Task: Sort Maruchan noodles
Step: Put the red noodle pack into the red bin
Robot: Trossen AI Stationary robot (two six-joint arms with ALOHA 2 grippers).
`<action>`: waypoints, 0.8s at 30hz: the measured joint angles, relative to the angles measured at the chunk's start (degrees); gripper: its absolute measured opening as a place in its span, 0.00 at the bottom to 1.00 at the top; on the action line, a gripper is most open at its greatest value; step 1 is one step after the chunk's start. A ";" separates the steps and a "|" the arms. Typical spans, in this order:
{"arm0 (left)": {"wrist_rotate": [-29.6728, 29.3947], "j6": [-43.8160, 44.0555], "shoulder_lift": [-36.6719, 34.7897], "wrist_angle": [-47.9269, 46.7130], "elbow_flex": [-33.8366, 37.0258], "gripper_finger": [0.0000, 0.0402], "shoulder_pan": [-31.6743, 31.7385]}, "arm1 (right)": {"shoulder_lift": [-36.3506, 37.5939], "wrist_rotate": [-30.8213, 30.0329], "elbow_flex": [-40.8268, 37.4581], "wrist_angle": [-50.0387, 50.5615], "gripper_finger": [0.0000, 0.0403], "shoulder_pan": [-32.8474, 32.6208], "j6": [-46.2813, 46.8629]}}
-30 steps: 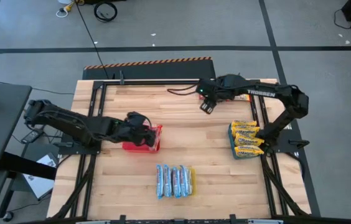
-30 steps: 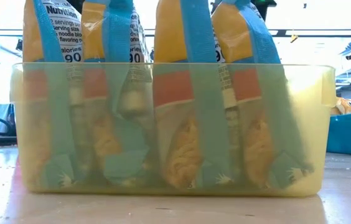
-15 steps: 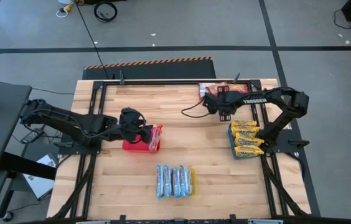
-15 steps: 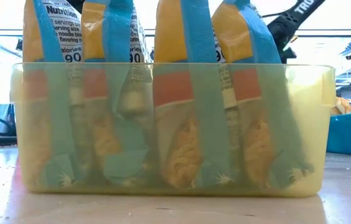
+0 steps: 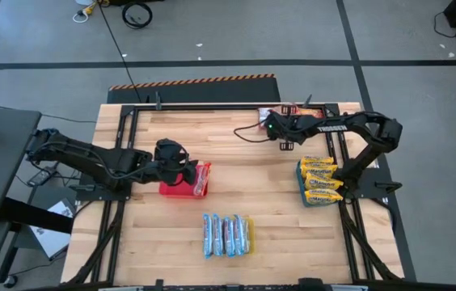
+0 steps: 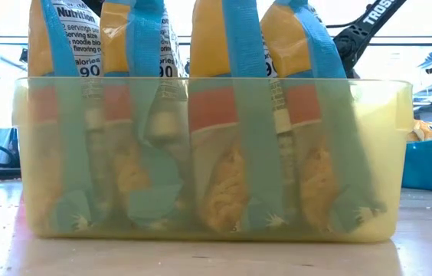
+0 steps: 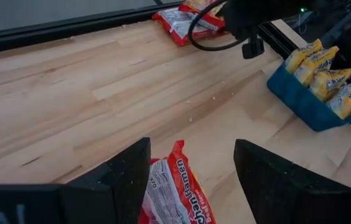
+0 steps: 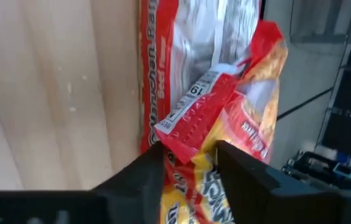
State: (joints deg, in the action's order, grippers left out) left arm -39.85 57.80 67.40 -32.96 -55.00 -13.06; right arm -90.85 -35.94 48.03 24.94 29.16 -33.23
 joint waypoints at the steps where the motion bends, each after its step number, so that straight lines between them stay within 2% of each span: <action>1: 0.02 -0.02 0.02 -0.01 0.00 0.59 0.00 | 0.00 0.04 0.00 0.37 0.33 0.30 0.30; 5: -1.04 -0.02 0.04 0.00 0.03 0.59 0.00 | 0.04 1.84 0.53 2.03 0.14 0.69 5.22; 8: -2.76 -0.08 0.09 0.23 0.04 0.59 -0.01 | 0.04 6.37 3.45 5.51 0.03 0.73 11.16; 12: -4.17 -2.38 0.09 1.19 0.04 0.59 -0.04 | 0.71 12.79 9.46 10.00 0.02 0.22 20.34; 17: -4.55 -11.48 0.30 9.59 0.04 0.59 -0.72 | 1.99 24.29 18.49 11.62 0.01 -0.41 36.65; 20: -4.68 -16.30 1.44 15.52 0.07 0.59 -0.76 | 2.50 30.28 22.56 7.75 0.01 -1.13 46.90; 24: -6.49 -18.46 3.81 20.19 0.01 0.59 0.01 | 2.56 33.78 24.11 -2.46 0.01 -4.68 57.17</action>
State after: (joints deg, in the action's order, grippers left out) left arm -46.34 39.34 71.21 -12.77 -55.00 -13.05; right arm -88.29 -2.17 72.14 22.48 24.48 23.94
